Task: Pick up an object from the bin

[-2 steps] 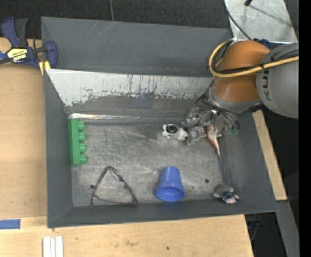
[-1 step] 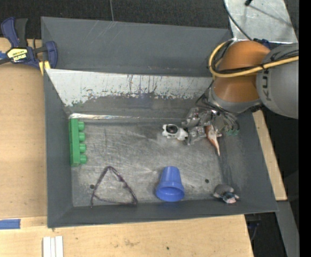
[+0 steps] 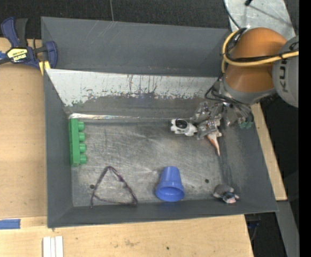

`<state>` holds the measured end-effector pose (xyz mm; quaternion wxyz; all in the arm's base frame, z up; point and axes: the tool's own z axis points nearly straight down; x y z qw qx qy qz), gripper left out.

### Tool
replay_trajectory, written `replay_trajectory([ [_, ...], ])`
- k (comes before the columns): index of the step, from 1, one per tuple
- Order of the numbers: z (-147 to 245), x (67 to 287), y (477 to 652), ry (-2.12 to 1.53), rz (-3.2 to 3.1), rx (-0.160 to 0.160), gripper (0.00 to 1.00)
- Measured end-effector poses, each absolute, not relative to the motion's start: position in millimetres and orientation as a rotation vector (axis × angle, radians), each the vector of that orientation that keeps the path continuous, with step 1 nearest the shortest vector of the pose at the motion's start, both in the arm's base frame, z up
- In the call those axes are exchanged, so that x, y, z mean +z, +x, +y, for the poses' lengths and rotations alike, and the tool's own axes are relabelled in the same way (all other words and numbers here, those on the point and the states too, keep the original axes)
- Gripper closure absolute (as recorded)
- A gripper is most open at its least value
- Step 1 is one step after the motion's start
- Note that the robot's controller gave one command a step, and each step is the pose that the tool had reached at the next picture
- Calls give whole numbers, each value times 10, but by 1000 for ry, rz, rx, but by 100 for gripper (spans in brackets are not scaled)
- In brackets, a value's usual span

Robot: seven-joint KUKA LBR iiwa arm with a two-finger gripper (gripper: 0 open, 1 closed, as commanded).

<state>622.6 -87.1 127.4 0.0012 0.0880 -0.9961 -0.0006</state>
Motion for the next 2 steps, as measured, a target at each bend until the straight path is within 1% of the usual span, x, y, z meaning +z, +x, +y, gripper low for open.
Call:
replay_trajectory([
  [1,-667,1947,6067,263,-3130,0,100],
  [2,-979,2515,6047,349,-3126,-4,100],
])
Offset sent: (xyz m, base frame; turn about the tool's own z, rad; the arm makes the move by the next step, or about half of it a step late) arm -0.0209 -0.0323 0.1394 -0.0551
